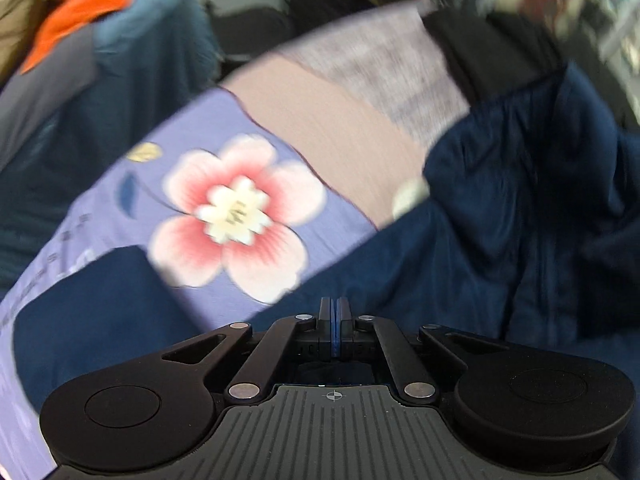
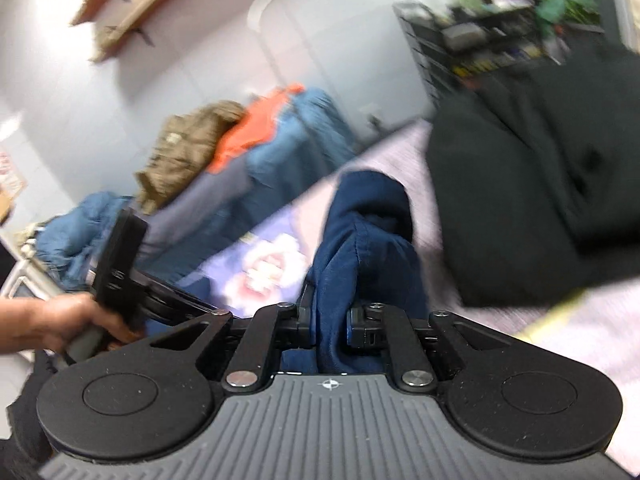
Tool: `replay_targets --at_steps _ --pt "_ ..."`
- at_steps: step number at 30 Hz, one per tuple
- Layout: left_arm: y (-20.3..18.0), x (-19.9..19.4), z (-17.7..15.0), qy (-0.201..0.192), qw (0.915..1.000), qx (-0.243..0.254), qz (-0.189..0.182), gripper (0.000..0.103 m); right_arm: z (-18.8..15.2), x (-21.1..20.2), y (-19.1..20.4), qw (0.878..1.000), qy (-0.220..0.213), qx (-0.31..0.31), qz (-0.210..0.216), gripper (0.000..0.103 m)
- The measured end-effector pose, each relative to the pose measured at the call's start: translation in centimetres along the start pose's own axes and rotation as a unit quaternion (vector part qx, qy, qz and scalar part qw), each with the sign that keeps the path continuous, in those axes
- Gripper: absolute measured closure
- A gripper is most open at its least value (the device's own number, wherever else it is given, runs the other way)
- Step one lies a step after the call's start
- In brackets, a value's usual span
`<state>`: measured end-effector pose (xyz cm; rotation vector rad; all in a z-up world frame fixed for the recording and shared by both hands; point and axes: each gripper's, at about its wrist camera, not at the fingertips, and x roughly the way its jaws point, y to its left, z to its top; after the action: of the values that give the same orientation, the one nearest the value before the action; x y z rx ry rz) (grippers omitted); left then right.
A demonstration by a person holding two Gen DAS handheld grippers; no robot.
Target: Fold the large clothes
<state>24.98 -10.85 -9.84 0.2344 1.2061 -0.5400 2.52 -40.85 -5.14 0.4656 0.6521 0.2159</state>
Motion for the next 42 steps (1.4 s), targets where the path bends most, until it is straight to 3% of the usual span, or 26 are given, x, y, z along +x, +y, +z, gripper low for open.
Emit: replay_targets --at_steps 4,7,12,13,14,16,17,18,19,21,24,29,32,35,39,42 --pt "3.2 -4.7 0.9 -0.053 0.9969 -0.058 0.007 0.075 2.7 -0.4 3.6 0.998 -0.042 -0.027 0.049 0.090" --pt "6.0 -7.7 1.7 -0.086 0.9901 -0.109 0.021 0.074 5.6 -0.1 5.9 0.993 -0.067 -0.047 0.084 0.090" --pt "8.0 -8.1 2.7 -0.102 0.9810 -0.149 0.072 0.069 11.6 3.2 9.0 0.984 -0.107 -0.099 0.099 0.091" --pt "8.1 -7.7 2.6 -0.101 0.9796 -0.155 0.079 0.055 12.7 4.6 9.1 0.985 -0.109 -0.106 0.087 0.091" --pt "8.1 -7.3 2.5 -0.096 0.9796 -0.155 0.085 0.049 13.6 6.2 9.0 0.986 -0.101 -0.107 0.073 0.089" --pt "7.9 -6.0 2.1 -0.079 0.9788 -0.153 0.111 0.004 14.7 9.7 8.1 0.992 -0.061 -0.099 0.041 0.078" --pt "7.6 -5.3 1.9 -0.072 0.9779 -0.153 0.122 0.000 14.9 11.4 7.5 0.995 -0.036 -0.092 0.014 0.054" --pt "7.4 -4.9 1.4 -0.069 0.9776 -0.156 0.124 0.000 14.6 12.5 7.1 0.996 -0.021 -0.086 -0.022 0.030" --pt "7.3 -4.7 1.1 -0.063 0.9779 -0.158 0.122 0.000 13.9 12.7 6.6 0.995 -0.028 -0.082 -0.050 0.024" --pt "7.0 -4.0 0.3 -0.050 0.9800 -0.157 0.112 0.000 11.9 11.9 5.4 0.993 -0.060 -0.079 -0.060 0.006" --pt "7.4 -3.6 -0.4 -0.037 0.9800 -0.157 0.117 0.000 8.8 10.9 3.6 0.995 -0.043 -0.070 -0.055 0.004" --pt "9.0 -5.7 -1.9 -0.067 0.9762 -0.177 0.105 0.000 3.9 9.0 0.0 0.994 -0.012 -0.041 -0.096 0.004" --pt "11.1 -8.3 -4.1 -0.079 0.9698 -0.201 0.115 0.000 1.0 7.4 -3.0 0.993 0.010 0.002 -0.120 0.004" --pt "13.5 -11.2 -7.2 -0.096 0.9591 -0.239 0.117 0.000 0.2 6.0 -5.0 0.993 0.019 0.044 -0.109 0.004" --pt "16.2 -14.7 -12.9 -0.115 0.9384 -0.304 0.117 0.000 0.4 4.7 -2.3 0.992 0.012 0.009 -0.126 0.005" --pt "16.8 -15.6 -16.7 -0.114 0.9310 -0.324 0.123 0.000 0.4 4.3 1.9 0.992 0.007 -0.051 -0.112 0.005"
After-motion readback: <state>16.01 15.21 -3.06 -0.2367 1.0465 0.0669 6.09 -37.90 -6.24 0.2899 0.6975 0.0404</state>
